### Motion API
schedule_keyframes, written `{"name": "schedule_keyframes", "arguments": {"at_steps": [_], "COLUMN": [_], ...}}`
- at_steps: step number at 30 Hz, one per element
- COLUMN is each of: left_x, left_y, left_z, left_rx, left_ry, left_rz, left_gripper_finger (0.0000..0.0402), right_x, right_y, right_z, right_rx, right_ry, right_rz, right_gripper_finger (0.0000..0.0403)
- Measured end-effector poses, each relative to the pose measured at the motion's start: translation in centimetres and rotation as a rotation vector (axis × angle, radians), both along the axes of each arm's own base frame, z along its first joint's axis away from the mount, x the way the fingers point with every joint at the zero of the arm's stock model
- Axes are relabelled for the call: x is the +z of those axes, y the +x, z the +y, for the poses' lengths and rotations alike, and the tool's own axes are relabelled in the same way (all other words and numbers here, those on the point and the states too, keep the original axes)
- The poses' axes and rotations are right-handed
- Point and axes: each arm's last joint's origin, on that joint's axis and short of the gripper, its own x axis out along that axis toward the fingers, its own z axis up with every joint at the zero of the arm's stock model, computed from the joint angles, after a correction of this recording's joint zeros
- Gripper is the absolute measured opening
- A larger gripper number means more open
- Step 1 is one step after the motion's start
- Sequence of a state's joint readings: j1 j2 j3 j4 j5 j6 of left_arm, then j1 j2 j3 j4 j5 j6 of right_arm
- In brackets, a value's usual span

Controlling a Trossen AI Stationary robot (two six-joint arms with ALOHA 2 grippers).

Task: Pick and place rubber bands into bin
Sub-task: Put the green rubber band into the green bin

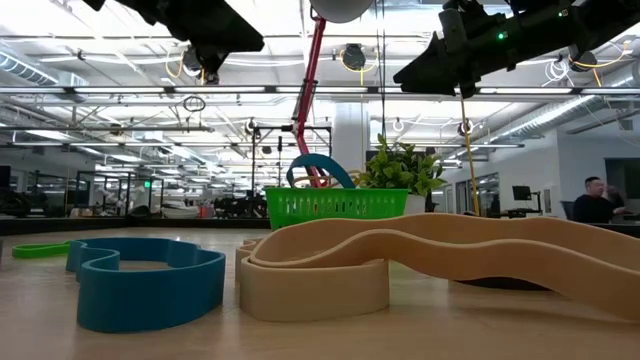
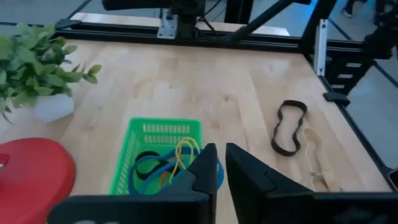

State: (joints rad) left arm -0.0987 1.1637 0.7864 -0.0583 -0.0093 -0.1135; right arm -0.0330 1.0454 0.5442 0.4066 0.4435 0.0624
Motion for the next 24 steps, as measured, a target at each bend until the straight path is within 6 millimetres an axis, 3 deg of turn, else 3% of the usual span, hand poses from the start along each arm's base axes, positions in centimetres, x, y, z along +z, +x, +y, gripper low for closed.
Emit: {"name": "schedule_keyframes", "arguments": {"at_steps": [8, 15, 24], "left_x": [0.0, -0.1, -3.1], "left_y": [0.0, -0.1, -2.5], "left_z": [-0.2, -0.3, -2.0], "left_rx": [-0.006, 0.017, -0.067], "left_ry": [-0.079, -0.135, 0.003], "left_rz": [0.008, 0.023, 0.394], "left_gripper_finger": [0.0124, 0.0149, 0.0149], "right_x": [0.0, 0.0, 0.0], "right_y": [0.0, 0.0, 0.0], "right_z": [0.0, 0.0, 0.0], "right_rx": [0.0, 0.0, 0.0], "right_ry": [0.0, -0.001, -0.003], "right_rz": [0.0, 0.0, 0.002], "right_gripper_finger": [0.018, 0.018, 0.018]}}
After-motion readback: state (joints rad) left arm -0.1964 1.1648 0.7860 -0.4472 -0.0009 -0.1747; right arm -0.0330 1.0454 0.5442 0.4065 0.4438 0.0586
